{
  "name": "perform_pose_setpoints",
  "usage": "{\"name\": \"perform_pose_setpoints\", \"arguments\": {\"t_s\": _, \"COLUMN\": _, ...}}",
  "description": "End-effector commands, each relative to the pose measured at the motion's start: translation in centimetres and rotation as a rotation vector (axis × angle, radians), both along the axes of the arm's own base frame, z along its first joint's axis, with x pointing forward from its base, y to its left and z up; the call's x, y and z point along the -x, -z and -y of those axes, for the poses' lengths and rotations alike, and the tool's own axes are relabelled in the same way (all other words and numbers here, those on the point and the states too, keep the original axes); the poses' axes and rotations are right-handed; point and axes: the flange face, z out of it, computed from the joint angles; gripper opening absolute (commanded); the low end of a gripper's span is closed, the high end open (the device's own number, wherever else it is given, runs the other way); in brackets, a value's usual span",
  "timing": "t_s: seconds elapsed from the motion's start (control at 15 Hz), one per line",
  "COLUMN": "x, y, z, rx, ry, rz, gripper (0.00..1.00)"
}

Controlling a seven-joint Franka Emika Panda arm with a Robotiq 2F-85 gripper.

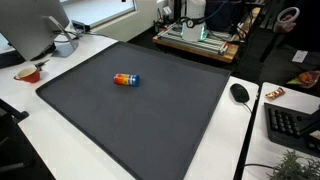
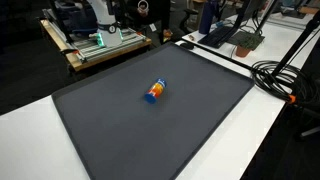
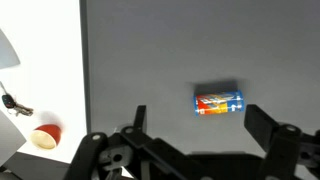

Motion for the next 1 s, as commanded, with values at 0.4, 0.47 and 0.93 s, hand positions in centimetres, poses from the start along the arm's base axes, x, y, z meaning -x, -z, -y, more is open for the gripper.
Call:
{"name": "perform_pose_setpoints", "arguments": {"t_s": 0.4, "x": -0.2, "y": 0.1, "z": -0.5, "rx": 0.033, "ry": -0.019, "rz": -0.014, "gripper": 1.0}}
{"name": "perform_pose_setpoints", "arguments": {"t_s": 0.47, "x": -0.4, "y": 0.4, "z": -1.4, "rx": 0.07, "ry": -0.038, "rz": -0.036, "gripper": 1.0}}
{"name": "perform_pose_setpoints", "arguments": {"t_s": 0.93, "x": -3.0, "y": 3.4, "z": -10.2, "rx": 0.255, "ry": -0.334, "rz": -0.225, "gripper": 1.0}}
